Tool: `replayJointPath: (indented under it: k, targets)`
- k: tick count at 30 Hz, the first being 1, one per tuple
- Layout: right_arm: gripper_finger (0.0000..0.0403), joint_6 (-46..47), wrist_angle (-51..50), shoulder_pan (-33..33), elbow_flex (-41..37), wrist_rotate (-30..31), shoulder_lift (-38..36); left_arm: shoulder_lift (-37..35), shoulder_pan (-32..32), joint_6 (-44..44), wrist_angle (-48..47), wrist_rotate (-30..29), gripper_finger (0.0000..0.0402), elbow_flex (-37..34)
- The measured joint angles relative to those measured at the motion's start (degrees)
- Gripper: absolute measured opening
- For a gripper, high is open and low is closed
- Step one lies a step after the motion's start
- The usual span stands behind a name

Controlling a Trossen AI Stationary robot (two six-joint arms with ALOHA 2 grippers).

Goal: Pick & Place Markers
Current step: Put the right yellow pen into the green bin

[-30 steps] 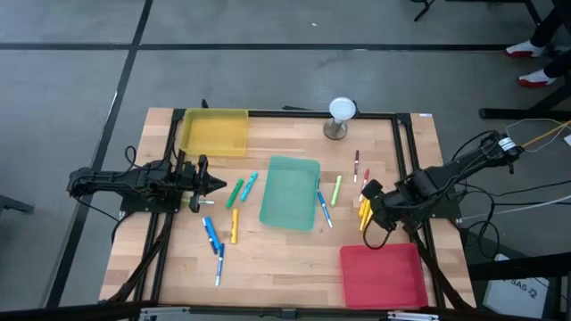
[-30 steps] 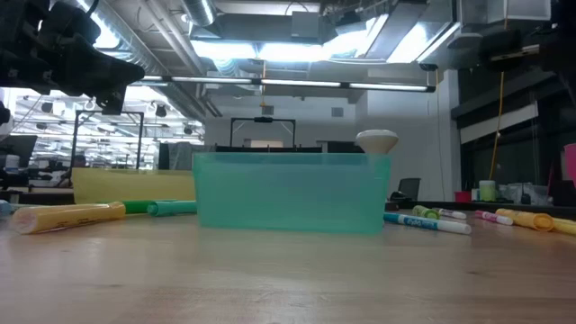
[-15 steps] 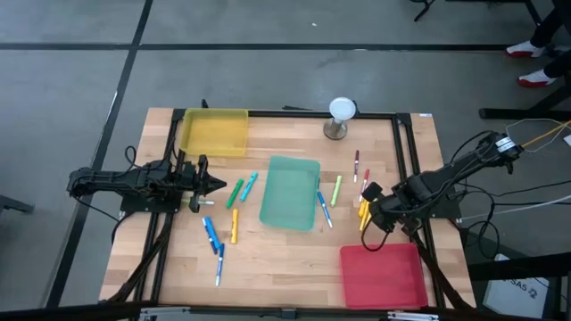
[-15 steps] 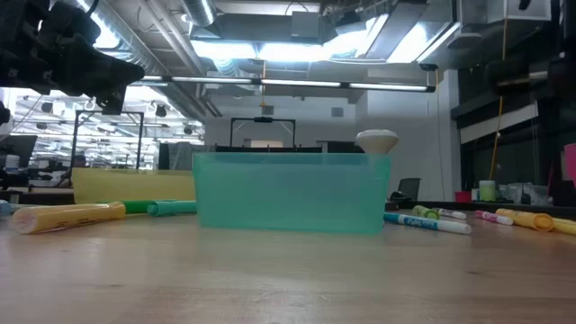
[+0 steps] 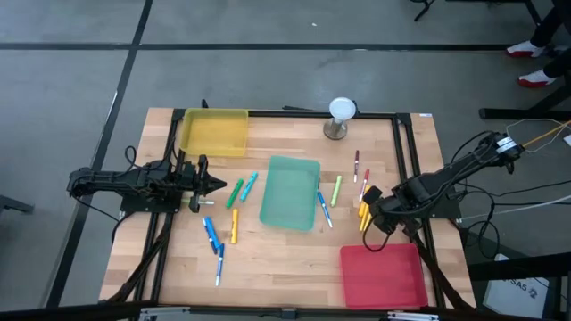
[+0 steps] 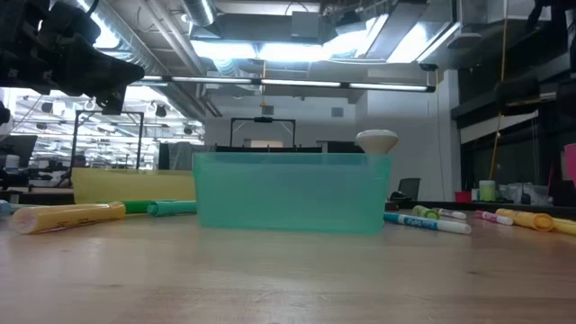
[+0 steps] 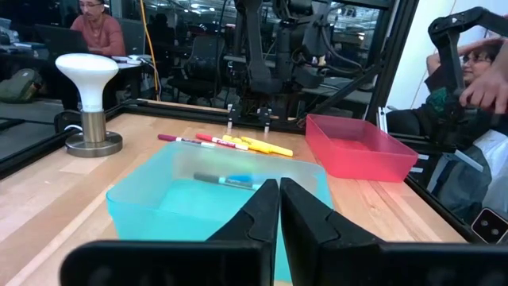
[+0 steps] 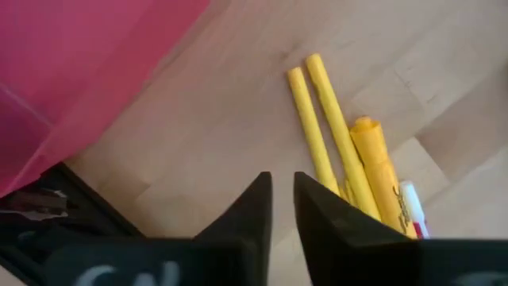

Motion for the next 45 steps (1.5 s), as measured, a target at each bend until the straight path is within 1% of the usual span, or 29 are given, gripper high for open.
replayJointPath:
  k: [8, 10, 13, 17, 24, 27, 33, 45]
  targets:
    - [0.0161, -0.9, 2.6, 0.0, -1.7, 2.0, 0.0, 0.0, 0.0, 0.0, 0.0, 0.0, 0.0010, 0.0]
    - [0.0177, -1.7, 3.1, -0.1, -2.5, 2.0, 0.0, 0.0, 0.0, 0.0, 0.0, 0.0, 0.0012, 0.0]
    - [0.0189, -2.4, 4.2, -0.2, -3.7, 2.0, 0.0, 0.0, 0.0, 0.0, 0.0, 0.0, 0.0013, 0.0]
    - [0.0188, -3.0, 4.9, -2.1, -4.5, 2.0, 0.1, 0.0, 0.0, 0.0, 0.0, 0.0, 0.0010, 0.0]
    - [0.0171, -3.2, 4.9, -8.5, -4.5, 2.0, 0.1, 0.0, 0.0, 0.0, 0.0, 0.0, 0.0008, 0.0]
    - [0.0168, -3.4, 4.9, -10.0, -4.6, 2.0, 0.2, 0.0, 0.0, 0.0, 0.0, 0.0, 0.0008, 0.0]
    - [0.0169, -5.9, 6.1, -10.3, -7.1, 2.0, 0.4, 0.0, 0.0, 0.0, 0.0, 0.0, 0.0012, 0.0]
    - [0.0170, -6.9, 10.1, -10.3, -8.5, 2.0, 1.6, 0.0, 0.0, 0.0, 0.0, 0.0, 0.0013, 0.0]
